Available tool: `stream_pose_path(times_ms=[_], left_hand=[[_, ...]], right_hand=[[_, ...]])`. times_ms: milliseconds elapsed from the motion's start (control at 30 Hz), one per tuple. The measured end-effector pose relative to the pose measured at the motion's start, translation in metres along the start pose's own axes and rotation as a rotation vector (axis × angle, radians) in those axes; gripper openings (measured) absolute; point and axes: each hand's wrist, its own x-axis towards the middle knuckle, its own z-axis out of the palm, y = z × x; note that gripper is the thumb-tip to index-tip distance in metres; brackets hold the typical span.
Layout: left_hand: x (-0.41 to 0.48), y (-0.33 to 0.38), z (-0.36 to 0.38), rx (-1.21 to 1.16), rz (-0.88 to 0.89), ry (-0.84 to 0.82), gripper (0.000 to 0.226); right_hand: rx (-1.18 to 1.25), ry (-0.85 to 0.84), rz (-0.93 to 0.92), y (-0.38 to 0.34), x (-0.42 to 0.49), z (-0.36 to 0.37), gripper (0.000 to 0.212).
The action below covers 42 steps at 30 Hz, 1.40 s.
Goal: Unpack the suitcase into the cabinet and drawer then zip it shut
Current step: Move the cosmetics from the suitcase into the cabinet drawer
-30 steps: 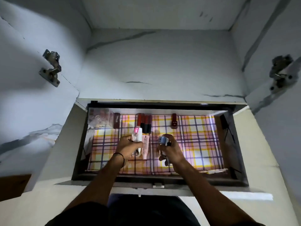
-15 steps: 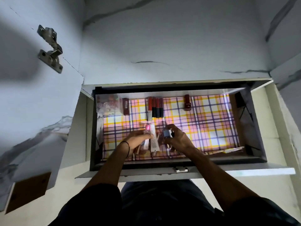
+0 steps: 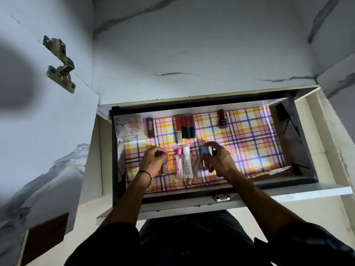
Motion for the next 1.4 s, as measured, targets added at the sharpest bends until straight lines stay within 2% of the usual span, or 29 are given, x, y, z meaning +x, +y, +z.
stream_pose_path(times_ms=[200,367,567,667,767,800,900,1000,1100,1233,1300,1400], left_hand=[[0.013,0.005,0.006,-0.084,0.054,0.121,0.016],[0.016,0.004,0.012,-0.079,0.055,0.29,0.012],[0.018,0.004,0.014,-0.265,-0.065,0.389,0.019],[0.017,0.006,0.014,-0.401,-0.108,0.393,0.018],[0.016,0.003,0.014,-0.429,-0.132,0.39,0.02],[0.016,0.001,0.014,-0.408,-0.14,0.391,0.021],[0.015,-0.003,0.016,-0.236,-0.125,0.404,0.018],[0.01,-0.001,0.017,-0.125,-0.07,0.366,0.018],[0.005,-0.001,0.017,-0.103,-0.048,0.317,0.026],[-0.003,0.008,0.02,-0.154,-0.001,0.317,0.03],[-0.007,0.019,0.023,-0.175,0.058,0.326,0.024],[-0.008,0.037,0.039,-0.212,0.121,0.261,0.013]], right_hand=[[0.375,0.046,0.044,-0.001,0.006,-0.004,0.03],[0.286,0.119,-0.007,0.008,0.014,-0.003,0.027],[0.308,0.208,-0.014,0.012,0.015,-0.001,0.021],[0.135,0.292,-0.141,0.019,0.017,-0.001,0.012],[-0.174,0.225,-0.284,0.012,0.015,-0.008,0.007],[-0.31,0.182,-0.296,0.007,0.015,-0.01,0.01],[-0.684,0.057,-0.239,-0.002,0.017,-0.011,0.037],[-0.814,-0.016,-0.254,0.001,0.018,-0.009,0.042],[-0.738,0.035,-0.255,0.004,0.017,-0.012,0.029],[-0.46,0.145,-0.265,0.011,0.015,-0.025,0.016],[-0.282,0.219,-0.253,0.011,0.016,-0.033,0.015],[-0.107,0.358,-0.115,0.01,0.028,-0.051,0.026]])
